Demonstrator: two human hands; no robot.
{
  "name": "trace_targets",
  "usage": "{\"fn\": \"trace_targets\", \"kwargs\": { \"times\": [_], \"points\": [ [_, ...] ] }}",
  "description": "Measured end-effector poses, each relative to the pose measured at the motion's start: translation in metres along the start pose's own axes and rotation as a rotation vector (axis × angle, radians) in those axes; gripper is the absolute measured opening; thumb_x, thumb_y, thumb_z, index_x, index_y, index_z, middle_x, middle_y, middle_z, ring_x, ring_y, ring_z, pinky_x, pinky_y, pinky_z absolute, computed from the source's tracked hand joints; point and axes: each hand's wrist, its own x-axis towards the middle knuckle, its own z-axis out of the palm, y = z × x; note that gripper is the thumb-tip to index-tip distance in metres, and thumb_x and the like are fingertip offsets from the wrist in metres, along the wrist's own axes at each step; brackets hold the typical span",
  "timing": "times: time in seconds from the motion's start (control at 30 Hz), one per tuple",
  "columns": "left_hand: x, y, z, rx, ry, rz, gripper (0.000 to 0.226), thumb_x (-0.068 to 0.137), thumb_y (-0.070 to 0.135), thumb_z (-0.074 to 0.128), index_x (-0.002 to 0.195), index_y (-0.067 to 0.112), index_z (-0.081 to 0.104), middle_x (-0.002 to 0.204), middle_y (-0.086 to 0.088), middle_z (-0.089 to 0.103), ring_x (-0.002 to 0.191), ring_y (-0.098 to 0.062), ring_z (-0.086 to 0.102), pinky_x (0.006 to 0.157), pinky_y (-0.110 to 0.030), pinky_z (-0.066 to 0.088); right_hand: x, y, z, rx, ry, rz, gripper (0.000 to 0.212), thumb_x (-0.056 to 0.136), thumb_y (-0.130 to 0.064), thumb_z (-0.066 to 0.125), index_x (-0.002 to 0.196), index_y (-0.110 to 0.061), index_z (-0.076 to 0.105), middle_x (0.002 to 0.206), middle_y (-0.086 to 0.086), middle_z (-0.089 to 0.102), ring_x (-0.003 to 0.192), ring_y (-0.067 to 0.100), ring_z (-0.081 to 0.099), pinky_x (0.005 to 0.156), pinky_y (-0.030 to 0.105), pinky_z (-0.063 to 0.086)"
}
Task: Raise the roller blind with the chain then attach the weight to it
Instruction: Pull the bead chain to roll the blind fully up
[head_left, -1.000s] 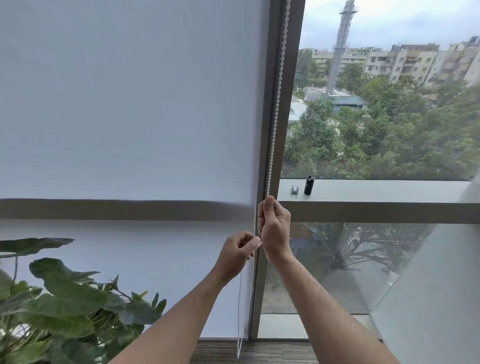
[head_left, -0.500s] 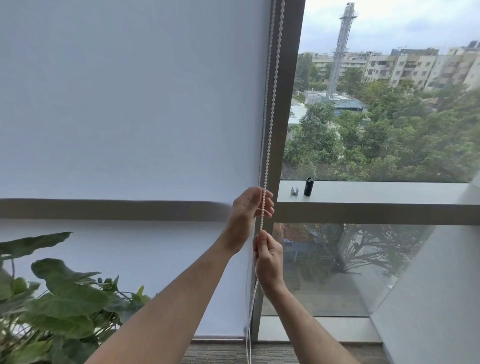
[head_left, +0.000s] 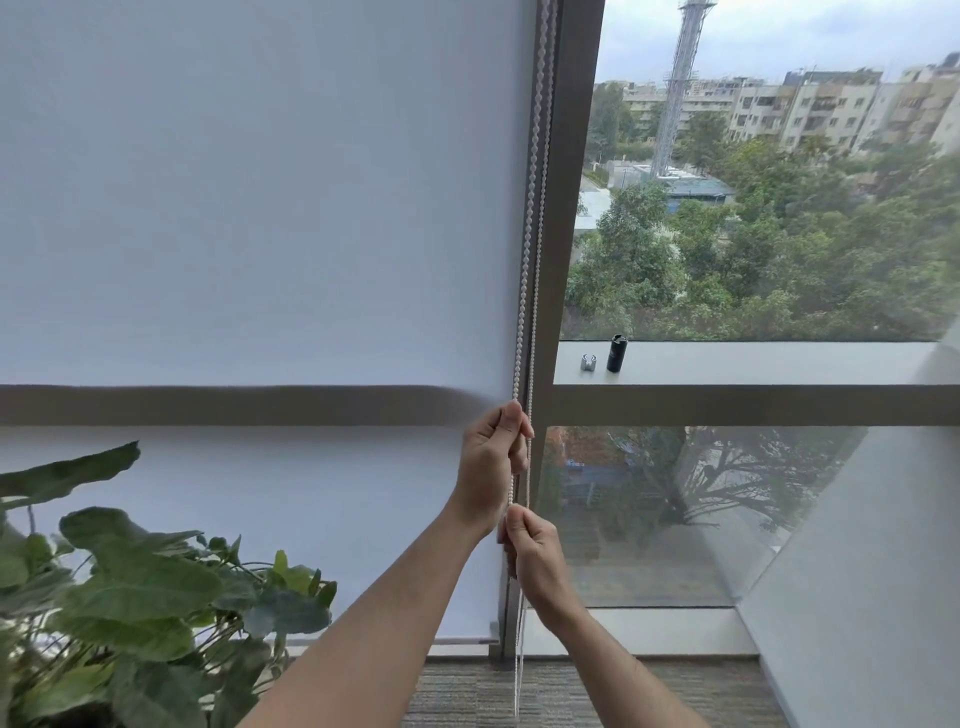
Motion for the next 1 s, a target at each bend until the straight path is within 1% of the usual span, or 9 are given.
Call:
{"fn": "trace_targets", "kwargs": {
  "times": [0.07, 0.13, 0.23, 0.4, 0.5, 0.63, 0.83, 0.9, 1.0],
  "points": [
    [0.002, -0.001, -0.001, -0.004, 0.032, 0.002, 0.042, 0.105, 0.014, 0.038, 0.065, 0.010, 0.050, 0.040, 0.010, 0.035, 0.036, -0.005, 0.027, 0.039, -0.017, 0.026, 0.007, -0.008, -0.008, -0.027, -0.055, 0.004, 0.036, 0.102, -0.027, 0.046, 0.072, -0.022, 0.067, 0.059, -0.001, 0.055, 0.055, 0.015, 0.049, 0.055, 0.026, 0.040],
    [0.002, -0.003, -0.001, -0.031, 0.048, -0.001, 0.041, 0.105, 0.015, 0.040, 0.065, 0.011, 0.051, 0.039, 0.010, 0.036, 0.035, -0.004, 0.027, 0.038, -0.017, 0.026, 0.016, -0.021, -0.017, -0.022, -0.058, -0.007, 0.023, 0.093, -0.032, 0.053, 0.105, -0.022, 0.070, 0.094, 0.003, 0.073, 0.087, 0.011, 0.066, 0.081, 0.030, 0.049],
    [-0.005, -0.014, -0.001, -0.020, 0.040, -0.024, 0.044, 0.105, 0.015, 0.040, 0.065, 0.015, 0.058, 0.040, 0.007, 0.037, 0.036, -0.007, 0.027, 0.040, -0.019, 0.027, 0.032, -0.052, -0.030, 0.146, 0.053, -0.022, 0.052, 0.087, -0.037, 0.056, 0.135, -0.016, 0.054, 0.119, 0.012, 0.068, 0.113, 0.023, 0.063, 0.099, 0.040, 0.047],
    [-0.033, -0.053, -0.017, 0.087, 0.078, -0.153, 0.039, 0.104, 0.017, 0.043, 0.068, 0.012, 0.056, 0.043, 0.003, 0.036, 0.038, -0.010, 0.028, 0.041, -0.021, 0.027, 0.048, -0.126, -0.024, 0.252, -0.062, -0.260, 0.040, 0.098, -0.042, 0.046, 0.116, -0.014, 0.067, 0.087, 0.007, 0.070, 0.075, 0.023, 0.065, 0.070, 0.032, 0.054],
    [-0.046, -0.070, -0.024, 0.089, 0.091, -0.206, 0.040, 0.104, 0.012, 0.042, 0.066, 0.011, 0.055, 0.041, 0.004, 0.035, 0.037, -0.009, 0.028, 0.040, -0.019, 0.029, 0.049, -0.151, -0.010, 0.258, -0.141, -0.358, 0.040, 0.100, -0.046, 0.042, 0.105, -0.018, 0.070, 0.064, -0.004, 0.053, 0.051, 0.010, 0.043, 0.048, 0.022, 0.038],
    [-0.047, -0.079, -0.020, 0.106, 0.091, -0.237, 0.041, 0.104, 0.011, 0.041, 0.066, 0.013, 0.057, 0.042, 0.004, 0.036, 0.039, -0.010, 0.028, 0.043, -0.023, 0.024, 0.047, -0.150, 0.003, 0.284, 0.021, -0.376, 0.042, 0.099, -0.041, 0.042, 0.063, -0.025, 0.057, 0.049, -0.012, 0.034, 0.043, 0.006, 0.027, 0.040, 0.020, 0.023],
    [-0.065, -0.099, -0.031, 0.163, -0.023, -0.316, 0.034, 0.094, 0.032, 0.054, 0.065, 0.016, 0.063, 0.047, 0.004, 0.035, 0.044, -0.012, 0.026, 0.045, -0.024, 0.024, 0.040, -0.122, -0.004, 0.248, 0.128, -0.338, 0.044, 0.099, -0.037, 0.044, 0.058, -0.023, 0.049, 0.046, -0.009, 0.036, 0.038, 0.007, 0.028, 0.035, 0.020, 0.022],
    [-0.074, -0.104, -0.039, 0.244, -0.118, -0.327, 0.034, 0.091, 0.039, 0.059, 0.068, 0.015, 0.070, 0.052, 0.001, 0.050, 0.050, -0.014, 0.044, 0.053, -0.026, 0.039, 0.035, -0.104, -0.005, 0.247, 0.141, -0.305, 0.044, 0.098, -0.039, 0.045, 0.057, -0.024, 0.050, 0.045, -0.010, 0.036, 0.038, 0.007, 0.028, 0.035, 0.020, 0.022],
    [-0.076, -0.103, -0.051, 0.264, -0.190, -0.353, 0.027, 0.087, 0.036, 0.057, 0.091, 0.016, 0.076, 0.086, -0.004, 0.074, 0.087, -0.020, 0.069, 0.084, -0.035, 0.053, 0.029, -0.078, -0.004, 0.209, 0.151, -0.262, 0.045, 0.097, -0.042, 0.046, 0.057, -0.024, 0.050, 0.045, -0.010, 0.035, 0.038, 0.007, 0.027, 0.036, 0.020, 0.020]
  ]
}}
